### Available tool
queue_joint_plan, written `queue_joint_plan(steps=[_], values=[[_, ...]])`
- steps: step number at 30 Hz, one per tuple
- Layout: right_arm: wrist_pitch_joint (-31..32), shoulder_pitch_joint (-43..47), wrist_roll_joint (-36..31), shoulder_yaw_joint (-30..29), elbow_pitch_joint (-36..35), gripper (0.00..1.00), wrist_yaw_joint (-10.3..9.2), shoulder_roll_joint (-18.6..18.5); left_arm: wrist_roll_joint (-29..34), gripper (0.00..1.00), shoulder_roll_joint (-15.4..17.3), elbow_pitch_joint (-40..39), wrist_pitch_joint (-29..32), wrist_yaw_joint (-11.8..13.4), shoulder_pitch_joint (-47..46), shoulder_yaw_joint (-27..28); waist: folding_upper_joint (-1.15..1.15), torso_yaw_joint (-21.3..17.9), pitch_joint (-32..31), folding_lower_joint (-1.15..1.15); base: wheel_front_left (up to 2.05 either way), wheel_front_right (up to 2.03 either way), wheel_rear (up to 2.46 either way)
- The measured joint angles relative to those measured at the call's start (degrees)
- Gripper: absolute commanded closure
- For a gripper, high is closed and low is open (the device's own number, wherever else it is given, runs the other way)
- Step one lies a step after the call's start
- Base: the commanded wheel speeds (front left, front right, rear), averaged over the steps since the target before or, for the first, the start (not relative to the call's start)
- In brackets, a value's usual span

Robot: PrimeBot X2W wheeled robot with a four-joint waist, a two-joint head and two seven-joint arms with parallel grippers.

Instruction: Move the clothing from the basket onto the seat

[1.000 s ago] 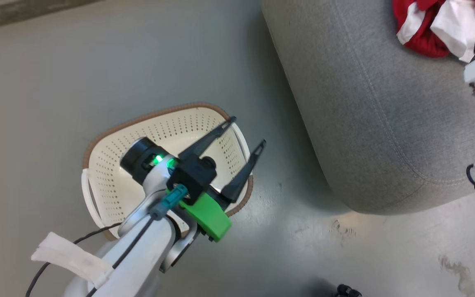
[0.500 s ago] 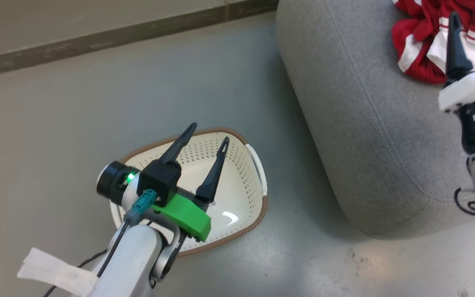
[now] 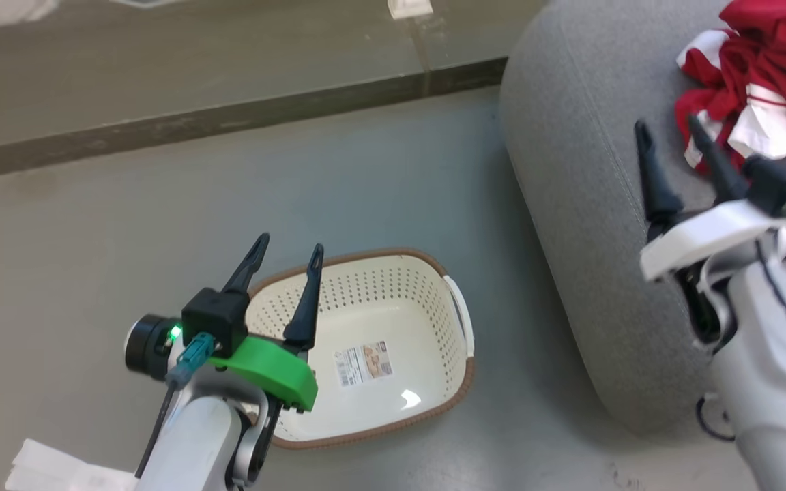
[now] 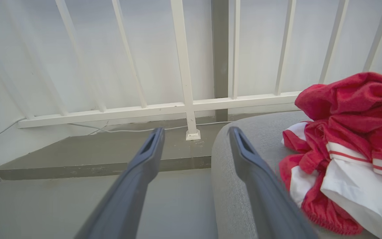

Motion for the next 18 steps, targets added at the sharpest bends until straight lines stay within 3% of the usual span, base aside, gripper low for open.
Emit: queue_joint_plan(steps=[8,18], values=[[0.0,6.7,-0.4,1.4,-3.2,0.0,-0.26,2.6,-1.0,0.0,-0.1,1.3,-0.4,0.7,3.6,2.5,0.0,2.2,-3.8,0.0,0.0,0.0,0.0],[0.0,13.3,-0.7,2.3,-6.8,0.0,-2.2,4.2,-1.3,0.0,0.0,1.6,-0.5,1.3,6.9,4.8,0.0,4.3,-7.8,0.0,0.0,0.0,0.0]])
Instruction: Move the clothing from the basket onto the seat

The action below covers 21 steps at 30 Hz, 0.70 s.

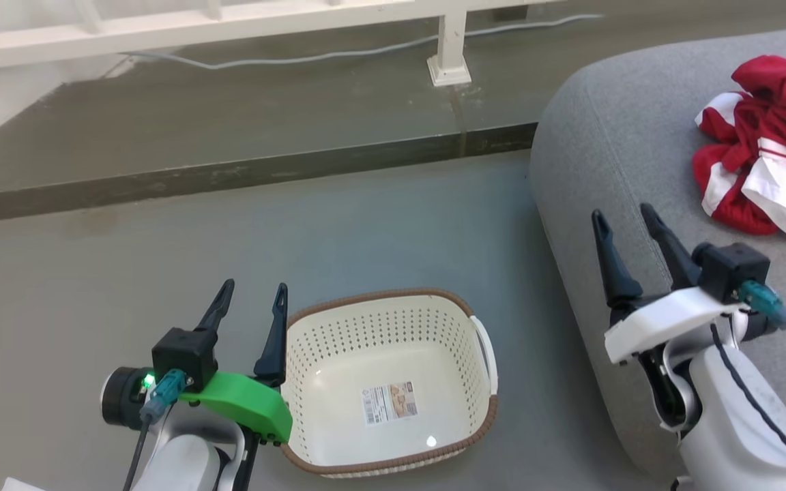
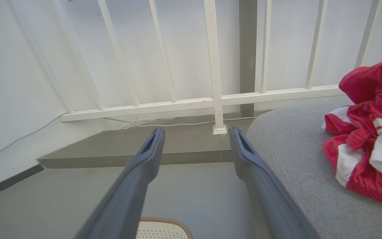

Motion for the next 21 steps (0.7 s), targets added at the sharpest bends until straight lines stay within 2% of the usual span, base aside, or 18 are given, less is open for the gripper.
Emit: queue_joint_plan(steps=[21], values=[[0.4,6.1,-0.4,1.0,-5.1,0.0,-1.59,0.2,0.2,0.0,0.2,-1.1,-0.4,0.6,3.9,2.4,0.0,1.5,-1.8,0.0,0.0,0.0,0.0]])
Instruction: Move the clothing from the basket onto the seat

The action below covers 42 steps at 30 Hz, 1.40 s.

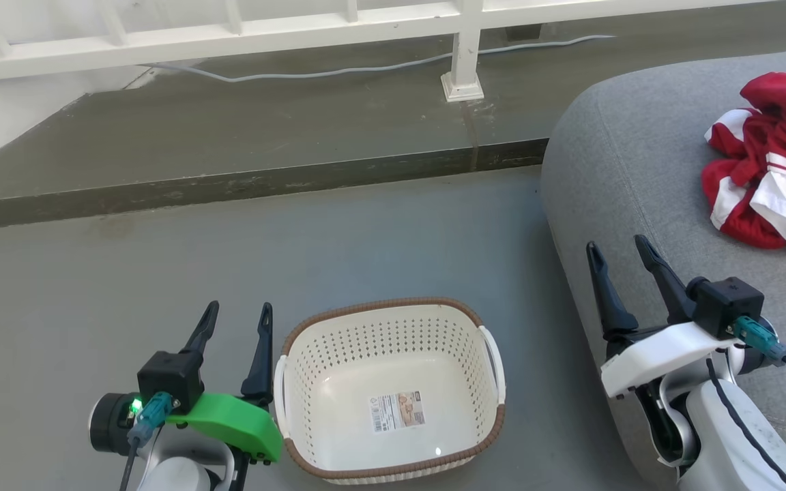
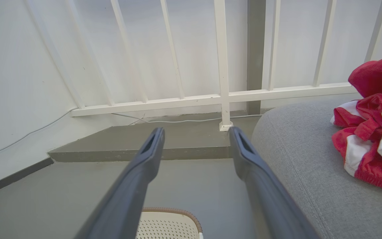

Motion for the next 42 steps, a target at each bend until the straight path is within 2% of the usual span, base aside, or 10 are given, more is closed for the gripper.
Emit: queue_joint_plan(steps=[8,29,30,42], values=[[0.6,1.1,0.0,-0.2,-1.6,0.0,-0.92,-0.1,0.4,0.0,0.0,-0.5,0.0,0.0,0.5,0.1,0.0,0.3,0.0,0.0,0.0,0.0,0.0],[2.3,2.4,0.1,-0.5,-5.2,0.0,-1.51,-0.5,1.3,0.0,-0.1,-0.9,0.6,0.4,0.6,0.7,0.0,0.3,0.6,0.0,0.0,0.0,0.0],[2.3,2.4,0.1,-0.6,-5.3,1.0,-1.51,-0.5,1.4,1.0,-0.1,-1.0,0.6,0.4,0.6,0.7,0.0,0.4,0.7,0.0,0.0,0.0,0.0],[2.7,4.3,4.0,-1.2,-3.2,1.0,-1.24,0.4,-2.5,1.0,-0.8,0.7,0.6,-0.5,2.9,0.8,0.0,0.5,0.4,0.0,0.0,0.0,0.0]])
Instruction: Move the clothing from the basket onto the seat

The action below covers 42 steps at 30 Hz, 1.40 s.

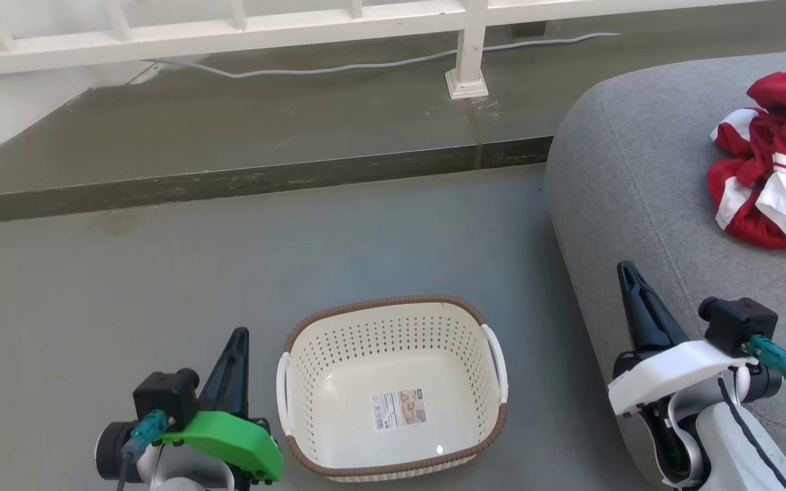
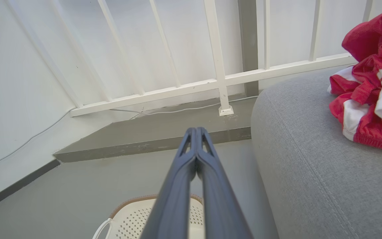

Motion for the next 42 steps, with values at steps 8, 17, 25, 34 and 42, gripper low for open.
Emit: queue_joint_plan(steps=[8,17,25,34,42], values=[[1.3,0.0,6.4,-1.2,0.0,1.0,0.4,0.4,-6.3,1.0,-0.6,-0.7,1.3,-0.7,0.0,1.6,0.0,0.1,-0.2,0.0,0.0,0.0,0.0],[3.0,0.0,14.0,-2.9,0.1,1.0,0.91,1.1,-12.9,1.0,-0.9,-0.8,2.7,-1.7,0.0,4.3,0.0,0.2,-0.6,0.0,0.0,0.0,0.0],[4.8,0.0,20.5,-4.7,0.5,1.0,1.41,1.3,-19.5,1.0,-0.9,-0.7,4.5,-3.2,0.0,6.6,0.0,0.3,-0.9,0.0,0.0,0.0,0.0],[6.4,0.0,27.2,-6.5,1.0,1.0,1.91,1.5,-25.9,1.0,-0.9,-0.2,6.1,-4.2,0.0,8.6,0.0,0.4,-1.2,0.0,0.0,0.0,0.0],[7.9,0.0,33.3,-8.1,1.4,1.0,2.46,1.6,-31.1,1.0,-0.9,0.3,7.4,-5.2,0.0,10.5,0.0,0.5,-1.5,0.0,0.0,0.0,0.0]])
